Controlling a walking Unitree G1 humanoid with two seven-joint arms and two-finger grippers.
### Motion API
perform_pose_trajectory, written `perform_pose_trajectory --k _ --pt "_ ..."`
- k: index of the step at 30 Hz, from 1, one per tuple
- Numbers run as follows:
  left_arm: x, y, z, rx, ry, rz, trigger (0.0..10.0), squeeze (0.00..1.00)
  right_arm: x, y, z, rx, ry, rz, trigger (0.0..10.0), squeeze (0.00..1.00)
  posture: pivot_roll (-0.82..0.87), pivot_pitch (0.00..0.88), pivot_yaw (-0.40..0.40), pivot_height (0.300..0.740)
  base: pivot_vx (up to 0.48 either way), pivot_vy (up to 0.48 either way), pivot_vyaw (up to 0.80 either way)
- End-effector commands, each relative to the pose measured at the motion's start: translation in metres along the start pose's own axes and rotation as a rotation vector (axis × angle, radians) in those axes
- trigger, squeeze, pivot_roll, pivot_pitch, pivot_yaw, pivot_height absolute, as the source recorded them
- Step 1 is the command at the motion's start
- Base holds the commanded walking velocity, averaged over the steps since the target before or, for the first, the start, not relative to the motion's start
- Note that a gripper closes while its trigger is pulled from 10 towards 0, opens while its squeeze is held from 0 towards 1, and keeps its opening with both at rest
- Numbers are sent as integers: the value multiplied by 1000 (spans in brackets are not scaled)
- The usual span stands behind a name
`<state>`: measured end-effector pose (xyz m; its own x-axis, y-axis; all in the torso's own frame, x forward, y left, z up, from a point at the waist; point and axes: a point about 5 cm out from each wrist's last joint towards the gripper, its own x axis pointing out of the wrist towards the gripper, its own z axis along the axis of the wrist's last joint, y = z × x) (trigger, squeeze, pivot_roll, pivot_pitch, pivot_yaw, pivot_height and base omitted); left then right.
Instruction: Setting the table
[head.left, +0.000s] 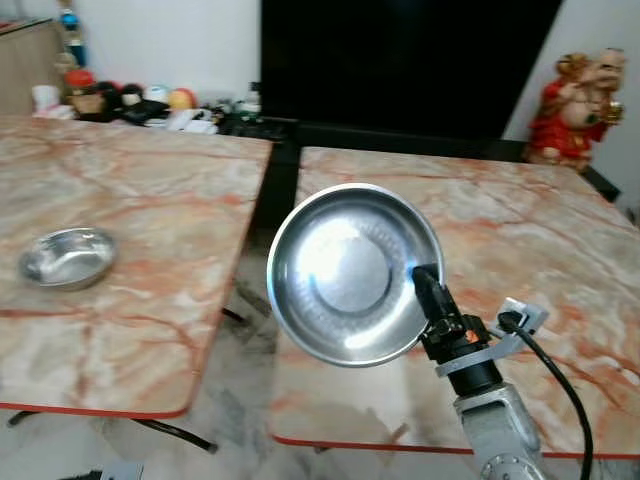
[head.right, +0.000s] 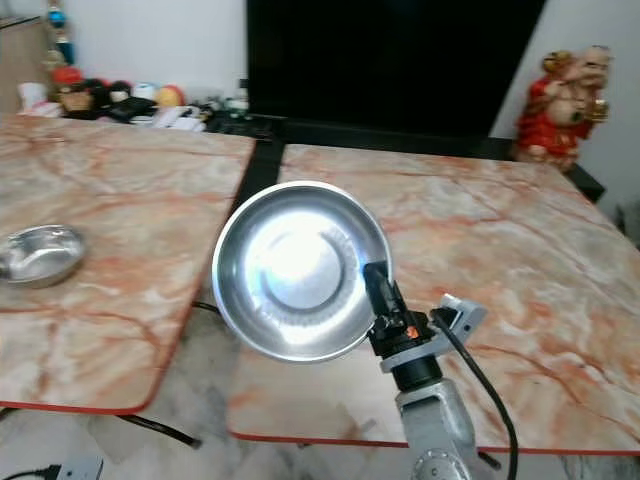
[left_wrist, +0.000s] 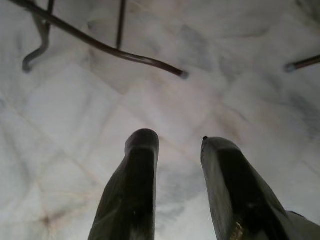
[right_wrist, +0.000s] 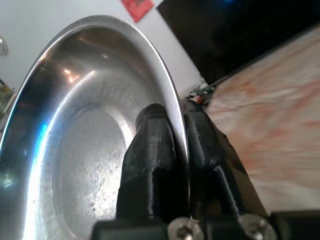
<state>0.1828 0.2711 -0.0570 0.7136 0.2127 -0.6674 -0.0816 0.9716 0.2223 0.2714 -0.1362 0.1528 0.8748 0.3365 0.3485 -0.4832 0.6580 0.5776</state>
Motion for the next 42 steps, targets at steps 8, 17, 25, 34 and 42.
perform_pose_trajectory --k 8,17,25,34,42 --pt "-3 -6 -9 -9 27 -17 10000 0 -1 -4 9 -28 -44 -40 10000 0 -60 67 -19 740 0 -472 0" --pt "-3 -8 -11 -14 37 -26 10000 0 -5 -18 14 -50 -72 -133 10000 0 -60 74 -19 740 0 -105 0" --pt "-4 -9 -14 -13 44 -31 10000 0 -15 -46 28 -71 -148 -372 10000 0 -62 85 -18 740 0 0 0" --pt "-4 -7 -14 -5 48 -35 10000 0 -43 -80 21 -86 -91 -704 10000 0 -61 86 -15 740 0 0 0" --pt "-4 -6 -12 7 42 -41 10000 0 -54 -71 15 -33 -51 -754 10000 0 -70 87 -14 740 0 0 0"
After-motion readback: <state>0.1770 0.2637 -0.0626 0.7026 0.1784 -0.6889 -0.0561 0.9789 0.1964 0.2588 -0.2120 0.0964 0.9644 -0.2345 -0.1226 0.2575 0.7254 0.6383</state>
